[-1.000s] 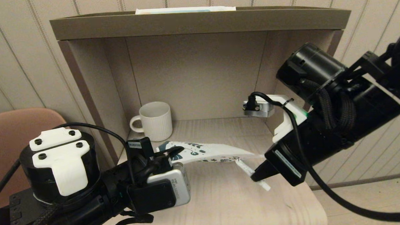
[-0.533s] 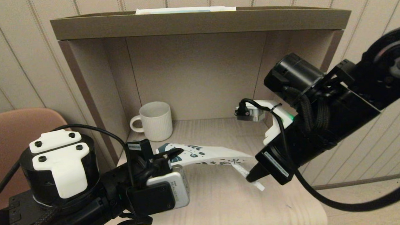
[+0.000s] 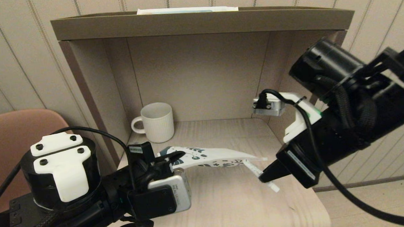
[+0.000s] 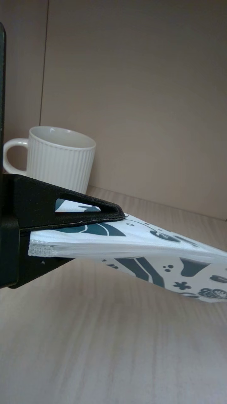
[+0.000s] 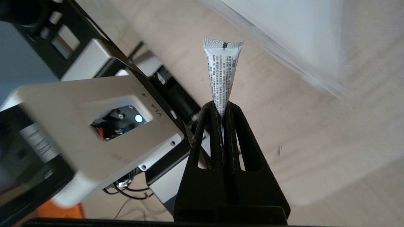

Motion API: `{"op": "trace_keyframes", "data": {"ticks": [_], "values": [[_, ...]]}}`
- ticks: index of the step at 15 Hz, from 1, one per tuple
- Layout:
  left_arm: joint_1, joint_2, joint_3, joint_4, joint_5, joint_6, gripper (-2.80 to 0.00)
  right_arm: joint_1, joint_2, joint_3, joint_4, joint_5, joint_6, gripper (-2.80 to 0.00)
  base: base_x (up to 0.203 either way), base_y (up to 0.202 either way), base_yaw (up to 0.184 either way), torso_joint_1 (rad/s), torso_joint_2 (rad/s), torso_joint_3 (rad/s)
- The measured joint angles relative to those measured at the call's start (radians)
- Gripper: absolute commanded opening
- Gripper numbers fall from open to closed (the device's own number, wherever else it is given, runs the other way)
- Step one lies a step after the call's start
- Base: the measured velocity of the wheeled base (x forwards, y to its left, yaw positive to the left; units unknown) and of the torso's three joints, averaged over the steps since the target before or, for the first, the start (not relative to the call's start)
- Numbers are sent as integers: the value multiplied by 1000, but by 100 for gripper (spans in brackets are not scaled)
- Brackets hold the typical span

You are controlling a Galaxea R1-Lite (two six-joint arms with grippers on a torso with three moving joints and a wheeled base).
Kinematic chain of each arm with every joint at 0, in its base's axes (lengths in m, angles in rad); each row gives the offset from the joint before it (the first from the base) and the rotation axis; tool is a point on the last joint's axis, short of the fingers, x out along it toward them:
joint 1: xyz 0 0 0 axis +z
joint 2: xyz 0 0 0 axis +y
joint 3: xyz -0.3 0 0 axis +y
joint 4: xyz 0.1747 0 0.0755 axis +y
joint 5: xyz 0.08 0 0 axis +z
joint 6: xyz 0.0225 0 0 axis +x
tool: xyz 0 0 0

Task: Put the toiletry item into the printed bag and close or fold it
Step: Place the toothpaste on the table

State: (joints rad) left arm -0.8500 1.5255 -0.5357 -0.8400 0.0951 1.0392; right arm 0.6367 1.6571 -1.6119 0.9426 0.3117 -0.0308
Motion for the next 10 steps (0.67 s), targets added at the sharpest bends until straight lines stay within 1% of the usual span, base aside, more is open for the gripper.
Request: {"op": "trace_keyframes", "data": {"ticks": [4,10], "values": [[0,1,0,0,-2,0,-280,5,-38,0,-5,2,1,-280,0,0,0,0,0,0],[0,1,1,0,-3,-2,-280,7,51,12,-33,7,0,-280,0,0,0,0,0,0]]}}
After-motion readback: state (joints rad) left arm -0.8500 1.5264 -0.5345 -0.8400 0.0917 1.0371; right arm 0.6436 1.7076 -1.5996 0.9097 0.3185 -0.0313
